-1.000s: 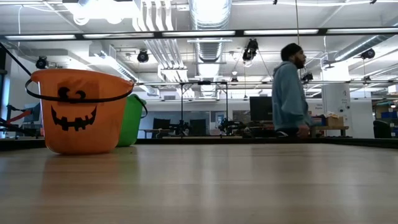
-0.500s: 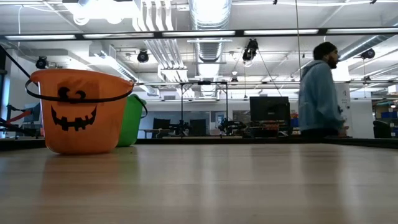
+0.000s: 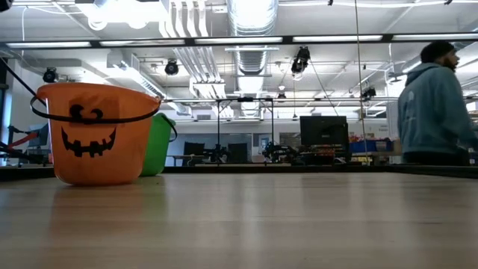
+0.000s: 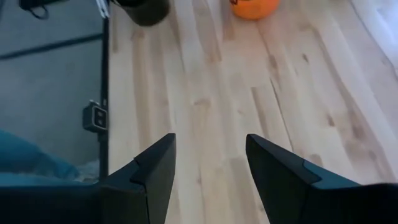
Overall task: Organize candy in baskets
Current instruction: Return to Home Position
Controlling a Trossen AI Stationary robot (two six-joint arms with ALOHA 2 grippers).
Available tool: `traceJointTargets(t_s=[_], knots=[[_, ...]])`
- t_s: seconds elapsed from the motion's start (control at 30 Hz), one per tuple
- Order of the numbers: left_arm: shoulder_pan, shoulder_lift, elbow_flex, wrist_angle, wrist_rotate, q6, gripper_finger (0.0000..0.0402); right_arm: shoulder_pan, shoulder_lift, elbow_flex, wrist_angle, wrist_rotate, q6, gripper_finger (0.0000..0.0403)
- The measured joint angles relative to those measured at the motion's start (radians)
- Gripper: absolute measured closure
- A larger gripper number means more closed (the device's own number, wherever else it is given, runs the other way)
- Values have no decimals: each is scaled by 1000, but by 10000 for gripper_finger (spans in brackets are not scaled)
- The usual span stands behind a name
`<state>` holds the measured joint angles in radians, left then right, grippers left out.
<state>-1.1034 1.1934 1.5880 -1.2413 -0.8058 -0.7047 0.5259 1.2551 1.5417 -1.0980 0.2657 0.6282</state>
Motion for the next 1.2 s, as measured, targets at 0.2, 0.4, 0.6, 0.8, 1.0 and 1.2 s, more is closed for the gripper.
traceJointTargets(t_s=[0.2, 0.4, 0.6, 0.8, 1.0, 1.2], knots=[[0, -61, -1, -8, -8, 31, 244, 0, -137, -193, 193, -1, -9, 213], [0, -149, -48, -18, -45, 26, 244, 0, -251, -347, 317, -1, -10, 213], [0, -285, -220, 20, -75, -43, 244, 0, -336, -447, 385, 23, -12, 213], [0, -428, -386, 193, -79, 17, 244, 0, -419, -545, 503, 30, -85, 213], [0, -543, -512, 310, -87, 56, 244, -1, -502, -632, 562, 58, -113, 213], [0, -623, -620, 474, -72, 178, 244, 0, -566, -693, 566, 72, -113, 213]])
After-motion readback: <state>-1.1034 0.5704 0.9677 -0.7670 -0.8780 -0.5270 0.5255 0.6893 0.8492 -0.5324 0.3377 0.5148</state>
